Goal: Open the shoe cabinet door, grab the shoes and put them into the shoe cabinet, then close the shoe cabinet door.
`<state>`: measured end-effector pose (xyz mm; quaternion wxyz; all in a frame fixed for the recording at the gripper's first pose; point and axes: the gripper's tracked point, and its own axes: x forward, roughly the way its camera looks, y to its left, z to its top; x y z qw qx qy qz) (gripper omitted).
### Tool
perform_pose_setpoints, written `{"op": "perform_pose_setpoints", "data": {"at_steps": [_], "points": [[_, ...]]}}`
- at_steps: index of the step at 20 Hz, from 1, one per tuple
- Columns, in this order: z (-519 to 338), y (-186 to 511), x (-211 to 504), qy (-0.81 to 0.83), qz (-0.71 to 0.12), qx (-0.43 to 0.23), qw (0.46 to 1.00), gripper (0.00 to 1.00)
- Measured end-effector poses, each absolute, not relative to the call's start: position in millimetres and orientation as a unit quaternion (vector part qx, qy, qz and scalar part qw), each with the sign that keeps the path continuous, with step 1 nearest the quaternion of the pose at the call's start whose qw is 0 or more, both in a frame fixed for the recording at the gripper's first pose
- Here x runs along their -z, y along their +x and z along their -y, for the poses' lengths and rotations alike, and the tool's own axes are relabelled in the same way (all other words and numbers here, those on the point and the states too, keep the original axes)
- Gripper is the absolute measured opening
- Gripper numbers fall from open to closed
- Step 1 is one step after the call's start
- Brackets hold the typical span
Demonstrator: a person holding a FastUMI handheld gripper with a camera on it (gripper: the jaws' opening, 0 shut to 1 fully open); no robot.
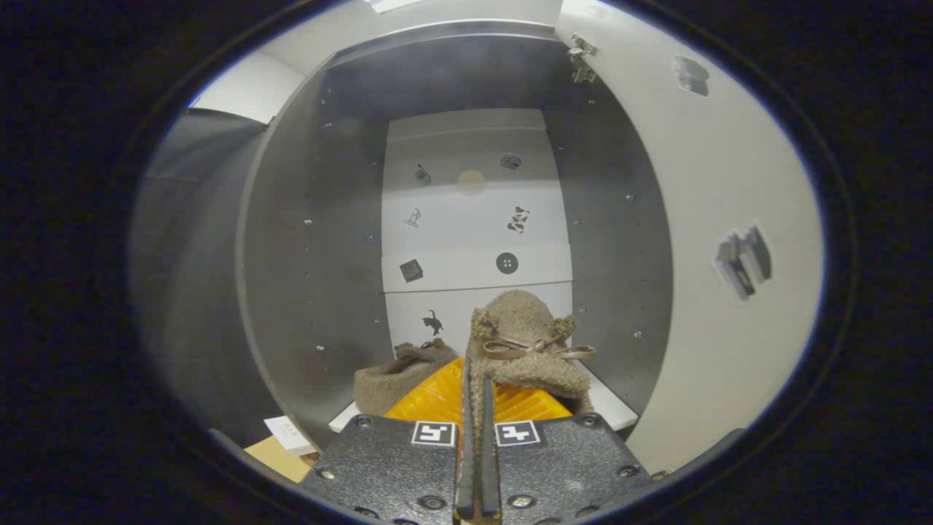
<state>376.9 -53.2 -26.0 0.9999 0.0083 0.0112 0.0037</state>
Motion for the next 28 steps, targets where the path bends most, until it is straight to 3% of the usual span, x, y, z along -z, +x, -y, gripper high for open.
{"op": "perform_pose_setpoints", "data": {"at_steps": [5, 10, 15, 19, 21, 23, 28], "points": [[54, 452, 26, -0.020, -0.012, -0.010, 1.000, 0.07], [66, 501, 71, -0.053, -0.089, 0.011, 0.995, 0.07], [59, 510, 88, -0.048, -0.122, -0.002, 0.991, 0.10], [53, 508, 86, -0.044, -0.126, -0.016, 0.991, 0.19], [39, 502, 85, -0.044, -0.127, -0.040, 0.990, 0.60], [44, 494, 82, -0.047, -0.139, -0.016, 0.989, 1.00], [52, 459, 82, -0.028, -0.161, 0.008, 0.987, 1.00]]}}
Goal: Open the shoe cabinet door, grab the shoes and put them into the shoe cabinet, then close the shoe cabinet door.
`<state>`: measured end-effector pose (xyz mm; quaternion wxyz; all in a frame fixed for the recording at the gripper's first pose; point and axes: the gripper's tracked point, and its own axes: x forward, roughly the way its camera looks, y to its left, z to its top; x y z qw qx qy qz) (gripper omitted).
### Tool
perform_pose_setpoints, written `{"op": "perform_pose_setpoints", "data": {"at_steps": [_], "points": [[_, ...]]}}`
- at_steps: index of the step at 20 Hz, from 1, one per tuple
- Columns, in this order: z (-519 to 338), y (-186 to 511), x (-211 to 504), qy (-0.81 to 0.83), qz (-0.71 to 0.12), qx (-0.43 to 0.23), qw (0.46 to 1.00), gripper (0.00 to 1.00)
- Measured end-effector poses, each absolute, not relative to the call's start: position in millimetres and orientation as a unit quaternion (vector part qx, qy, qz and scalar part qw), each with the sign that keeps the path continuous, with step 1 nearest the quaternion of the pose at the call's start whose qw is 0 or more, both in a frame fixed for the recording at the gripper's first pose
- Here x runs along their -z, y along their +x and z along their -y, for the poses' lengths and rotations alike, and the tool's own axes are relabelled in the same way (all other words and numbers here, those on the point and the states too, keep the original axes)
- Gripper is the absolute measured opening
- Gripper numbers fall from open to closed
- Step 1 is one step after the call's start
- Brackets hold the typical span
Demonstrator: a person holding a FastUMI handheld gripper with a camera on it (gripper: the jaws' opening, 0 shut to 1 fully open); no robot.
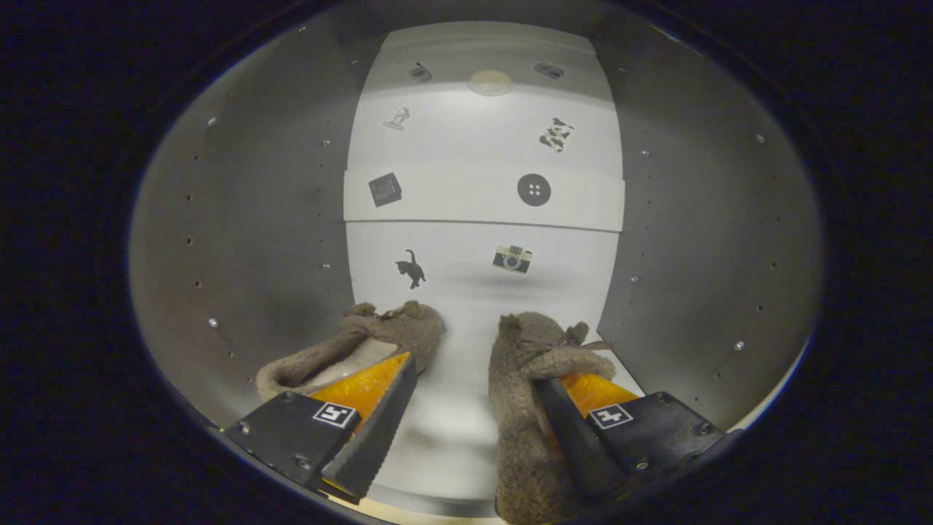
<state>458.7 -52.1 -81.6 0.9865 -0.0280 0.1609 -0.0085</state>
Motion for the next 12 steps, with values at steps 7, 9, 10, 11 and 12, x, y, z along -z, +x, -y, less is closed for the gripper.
{"op": "perform_pose_setpoints", "data": {"at_steps": [7, 9, 10, 11, 12], "points": [[51, 400, 53, -0.025, -0.148, 0.013, 0.989, 1.00], [50, 376, 48, -0.022, -0.145, 0.011, 0.989, 1.00], [50, 363, 47, -0.020, -0.144, 0.013, 0.989, 1.00], [47, 351, 45, -0.018, -0.140, 0.012, 0.990, 1.00], [44, 344, 41, -0.019, -0.132, 0.007, 0.991, 1.00]]}}
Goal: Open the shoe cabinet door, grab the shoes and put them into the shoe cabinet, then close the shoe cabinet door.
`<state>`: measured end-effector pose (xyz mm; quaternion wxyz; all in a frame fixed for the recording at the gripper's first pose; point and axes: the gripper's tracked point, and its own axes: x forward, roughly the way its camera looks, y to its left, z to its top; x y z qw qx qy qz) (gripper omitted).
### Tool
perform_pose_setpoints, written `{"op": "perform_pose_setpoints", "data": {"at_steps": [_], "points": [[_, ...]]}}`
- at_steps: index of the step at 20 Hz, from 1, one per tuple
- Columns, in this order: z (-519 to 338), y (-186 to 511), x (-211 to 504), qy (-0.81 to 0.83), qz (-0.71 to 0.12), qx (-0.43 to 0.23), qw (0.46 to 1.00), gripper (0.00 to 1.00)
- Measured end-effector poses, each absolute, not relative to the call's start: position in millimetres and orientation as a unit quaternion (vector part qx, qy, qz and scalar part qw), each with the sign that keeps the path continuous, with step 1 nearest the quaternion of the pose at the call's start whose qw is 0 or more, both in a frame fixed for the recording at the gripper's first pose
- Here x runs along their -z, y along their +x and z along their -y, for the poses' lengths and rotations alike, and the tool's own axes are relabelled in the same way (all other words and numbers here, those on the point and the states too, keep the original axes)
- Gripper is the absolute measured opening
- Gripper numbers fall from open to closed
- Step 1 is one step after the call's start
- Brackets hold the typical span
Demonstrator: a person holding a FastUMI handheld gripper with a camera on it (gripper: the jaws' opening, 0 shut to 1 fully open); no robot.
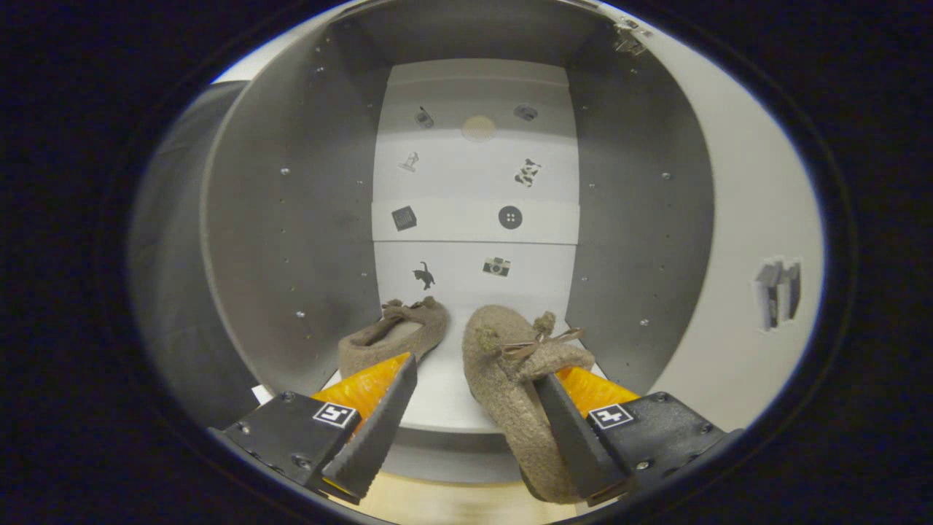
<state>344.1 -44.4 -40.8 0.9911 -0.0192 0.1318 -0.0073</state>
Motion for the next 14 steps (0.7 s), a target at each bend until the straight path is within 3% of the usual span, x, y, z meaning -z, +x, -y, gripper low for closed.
{"op": "perform_pose_setpoints", "data": {"at_steps": [6, 14], "points": [[45, 365, 33, -0.022, -0.109, -0.008, 0.994, 1.00], [51, 476, 47, -0.014, -0.131, -0.005, 0.991, 1.00]]}}
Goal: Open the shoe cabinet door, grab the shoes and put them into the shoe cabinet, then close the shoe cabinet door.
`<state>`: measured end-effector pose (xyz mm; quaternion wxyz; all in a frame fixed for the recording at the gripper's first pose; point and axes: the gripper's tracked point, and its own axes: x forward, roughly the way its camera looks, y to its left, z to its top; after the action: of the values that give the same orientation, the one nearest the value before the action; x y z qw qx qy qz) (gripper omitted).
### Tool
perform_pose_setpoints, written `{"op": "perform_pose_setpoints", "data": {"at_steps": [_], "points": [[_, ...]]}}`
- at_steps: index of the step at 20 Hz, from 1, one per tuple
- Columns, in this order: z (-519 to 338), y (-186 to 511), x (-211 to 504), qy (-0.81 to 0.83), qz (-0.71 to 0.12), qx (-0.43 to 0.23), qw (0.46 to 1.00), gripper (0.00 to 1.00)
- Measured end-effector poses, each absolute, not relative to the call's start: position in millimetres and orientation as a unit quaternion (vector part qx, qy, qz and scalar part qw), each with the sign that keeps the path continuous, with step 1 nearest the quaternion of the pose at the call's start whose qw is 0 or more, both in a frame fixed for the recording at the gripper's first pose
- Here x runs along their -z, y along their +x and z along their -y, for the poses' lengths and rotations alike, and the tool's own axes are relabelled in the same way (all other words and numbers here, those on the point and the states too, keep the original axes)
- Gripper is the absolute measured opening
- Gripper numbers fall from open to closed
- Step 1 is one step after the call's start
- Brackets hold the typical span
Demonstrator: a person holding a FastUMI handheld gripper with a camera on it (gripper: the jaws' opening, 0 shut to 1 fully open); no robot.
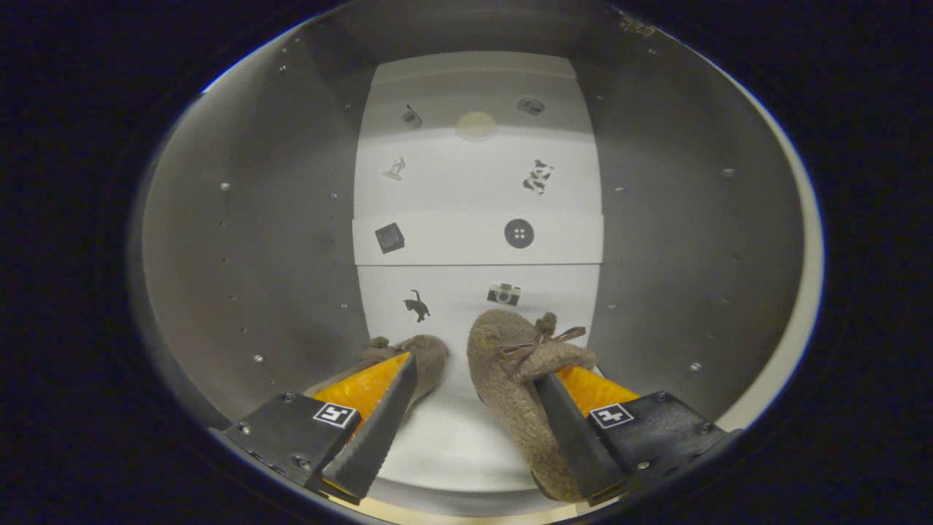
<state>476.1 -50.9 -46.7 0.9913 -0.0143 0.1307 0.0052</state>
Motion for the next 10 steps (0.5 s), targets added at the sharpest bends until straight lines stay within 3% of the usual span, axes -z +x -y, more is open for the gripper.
{"op": "perform_pose_setpoints", "data": {"at_steps": [4, 10], "points": [[39, 514, 87, -0.030, -0.179, -0.021, 0.983, 1.00], [43, 494, 86, -0.023, -0.189, -0.021, 0.982, 0.98]]}}
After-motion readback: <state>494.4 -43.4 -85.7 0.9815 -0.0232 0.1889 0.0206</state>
